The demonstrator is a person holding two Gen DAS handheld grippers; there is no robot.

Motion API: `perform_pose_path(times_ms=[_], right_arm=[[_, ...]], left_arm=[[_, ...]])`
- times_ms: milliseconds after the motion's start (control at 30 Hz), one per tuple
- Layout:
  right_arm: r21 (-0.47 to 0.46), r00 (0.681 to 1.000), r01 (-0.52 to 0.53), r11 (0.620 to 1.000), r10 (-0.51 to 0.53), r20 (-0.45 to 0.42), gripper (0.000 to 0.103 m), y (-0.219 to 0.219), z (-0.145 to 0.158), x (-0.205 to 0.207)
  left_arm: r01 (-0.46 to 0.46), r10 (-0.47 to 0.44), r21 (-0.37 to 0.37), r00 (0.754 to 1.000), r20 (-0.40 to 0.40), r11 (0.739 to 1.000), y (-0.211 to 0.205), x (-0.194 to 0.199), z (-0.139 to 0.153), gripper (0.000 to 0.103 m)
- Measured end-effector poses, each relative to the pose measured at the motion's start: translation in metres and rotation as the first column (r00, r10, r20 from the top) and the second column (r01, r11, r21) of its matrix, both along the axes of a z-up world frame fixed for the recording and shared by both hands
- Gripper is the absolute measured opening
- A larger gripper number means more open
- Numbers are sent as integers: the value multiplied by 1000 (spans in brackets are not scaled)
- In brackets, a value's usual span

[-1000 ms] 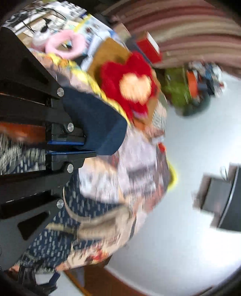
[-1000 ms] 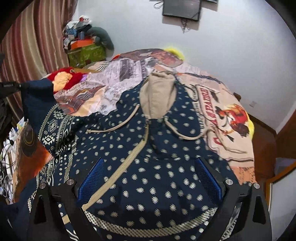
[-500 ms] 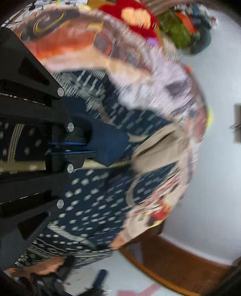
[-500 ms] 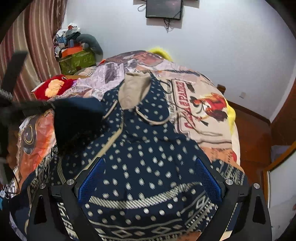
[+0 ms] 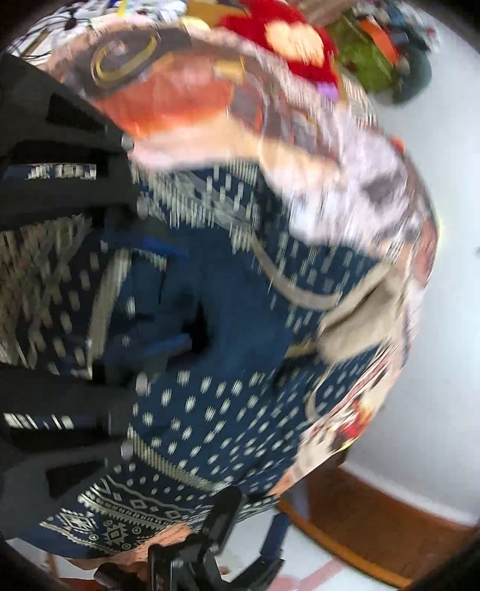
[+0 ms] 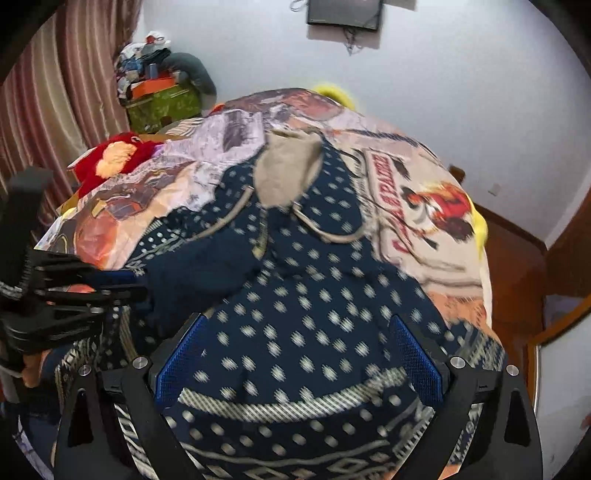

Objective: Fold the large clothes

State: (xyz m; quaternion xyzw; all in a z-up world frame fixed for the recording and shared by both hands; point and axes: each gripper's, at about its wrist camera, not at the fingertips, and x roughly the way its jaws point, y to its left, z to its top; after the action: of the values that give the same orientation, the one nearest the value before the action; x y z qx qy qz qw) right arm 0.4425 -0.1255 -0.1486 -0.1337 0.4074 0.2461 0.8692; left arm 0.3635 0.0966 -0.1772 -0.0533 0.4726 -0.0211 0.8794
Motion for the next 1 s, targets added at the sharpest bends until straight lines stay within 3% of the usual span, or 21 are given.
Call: perform_pose_path(times_ms=[167, 367, 667, 833, 967, 1000], right_arm=[[-21, 995, -100, 995, 100, 4, 98, 60, 1, -4], [-104, 968, -251, 962, 250, -15, 98, 137, -21, -15], [-256, 919, -386, 886, 346, -188, 94, 225, -102, -10], [-302, 916, -384, 873, 318, -245, 77, 235, -131, 1], [-302, 915, -393, 868, 338, -220, 71, 235, -135, 1], [-306, 916, -394, 867, 343, -209, 65, 234, -135, 0]], left_arm=[[-128, 127, 79, 992, 20, 989, 65, -24, 3, 55], [-205, 211, 83, 975, -68, 975, 116, -45, -37, 55], [-109, 128, 132, 982, -139, 985, 110, -51, -89, 55], [-91, 108, 111, 980, -165, 990, 109, -36, -108, 55], [-83, 95, 73, 979, -178, 994, 109, -21, -119, 55], [-81, 92, 71, 979, -180, 994, 108, -18, -122, 55]])
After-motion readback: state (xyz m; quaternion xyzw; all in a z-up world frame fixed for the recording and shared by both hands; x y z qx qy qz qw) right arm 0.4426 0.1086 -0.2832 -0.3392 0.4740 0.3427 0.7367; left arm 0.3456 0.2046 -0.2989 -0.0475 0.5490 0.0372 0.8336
